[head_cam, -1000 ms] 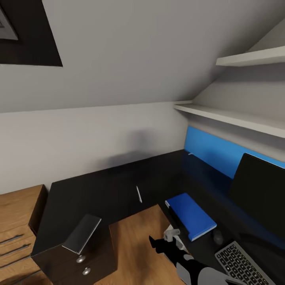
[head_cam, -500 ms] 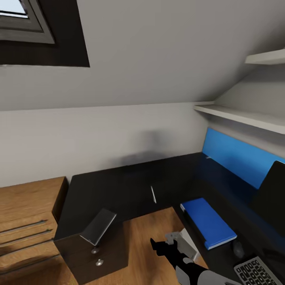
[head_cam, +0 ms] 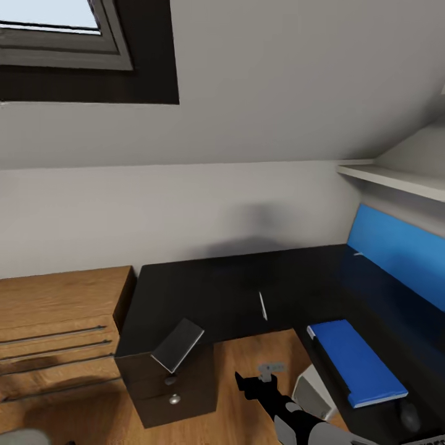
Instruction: In the bedroom, organize the workspace by keeping the computer under the desk, ensuring the monitor is on the desk, placing the keyboard on the desk next to the monitor, placing the mouse on the desk next to the keyboard, moving the folder from the swivel chair onto the desk next to the mouse, stacking the notebook on top of the folder with the pen on top of the notebook, and positioning the swivel chair next to the desk.
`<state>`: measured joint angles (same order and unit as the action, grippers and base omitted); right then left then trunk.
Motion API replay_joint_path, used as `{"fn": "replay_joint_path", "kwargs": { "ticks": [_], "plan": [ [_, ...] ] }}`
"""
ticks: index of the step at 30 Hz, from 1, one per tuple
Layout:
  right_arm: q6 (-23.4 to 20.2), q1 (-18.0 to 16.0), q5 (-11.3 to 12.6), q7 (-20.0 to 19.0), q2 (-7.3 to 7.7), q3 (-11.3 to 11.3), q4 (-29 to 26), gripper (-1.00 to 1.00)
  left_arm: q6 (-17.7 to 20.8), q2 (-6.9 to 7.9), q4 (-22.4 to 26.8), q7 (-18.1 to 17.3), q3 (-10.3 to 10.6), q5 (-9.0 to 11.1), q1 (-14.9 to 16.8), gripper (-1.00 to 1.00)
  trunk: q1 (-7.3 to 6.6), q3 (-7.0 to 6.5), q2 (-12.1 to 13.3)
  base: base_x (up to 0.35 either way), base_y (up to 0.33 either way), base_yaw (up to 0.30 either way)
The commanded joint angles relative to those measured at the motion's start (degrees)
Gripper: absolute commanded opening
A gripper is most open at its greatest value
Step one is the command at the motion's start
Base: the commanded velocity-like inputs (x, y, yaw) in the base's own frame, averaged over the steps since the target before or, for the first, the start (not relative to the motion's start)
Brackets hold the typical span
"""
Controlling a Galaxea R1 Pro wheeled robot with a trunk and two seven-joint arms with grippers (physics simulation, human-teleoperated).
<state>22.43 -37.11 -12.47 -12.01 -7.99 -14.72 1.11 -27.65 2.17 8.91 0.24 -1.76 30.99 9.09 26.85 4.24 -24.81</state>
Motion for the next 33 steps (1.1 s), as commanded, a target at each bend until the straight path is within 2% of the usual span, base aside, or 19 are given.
{"fn": "replay_joint_path", "kwargs": {
  "ticks": [1,17,25,33],
  "plan": [
    [0.25,-0.07,-0.43,-0.12,0.07,-0.48,0.12,1.00,-0.14,-0.02,-0.03,0.02,-0.17,-0.14,0.05,1.00,0.03,0.17,-0.12,0.000,0.000,0.252],
    [0.39,-0.07,-0.36,-0.33,0.37,-0.48,0.08,1.00,-0.21,0.02,-0.03,0.02,-0.17,-0.14,0.05,1.00,0.03,1.20,-0.12,0.000,0.000,0.192],
    [0.95,-0.02,-0.54,-0.66,1.23,-0.47,0.03,1.00,-0.21,0.02,-0.03,0.02,-0.17,-0.14,0.05,1.00,0.03,1.30,-0.12,0.000,0.000,0.029],
    [0.95,0.19,-0.46,-0.82,1.37,-0.48,0.06,1.00,-0.21,0.02,-0.03,0.02,-0.17,-0.14,0.05,1.00,0.03,1.31,-0.12,0.000,0.000,0.001]
  ]
}}
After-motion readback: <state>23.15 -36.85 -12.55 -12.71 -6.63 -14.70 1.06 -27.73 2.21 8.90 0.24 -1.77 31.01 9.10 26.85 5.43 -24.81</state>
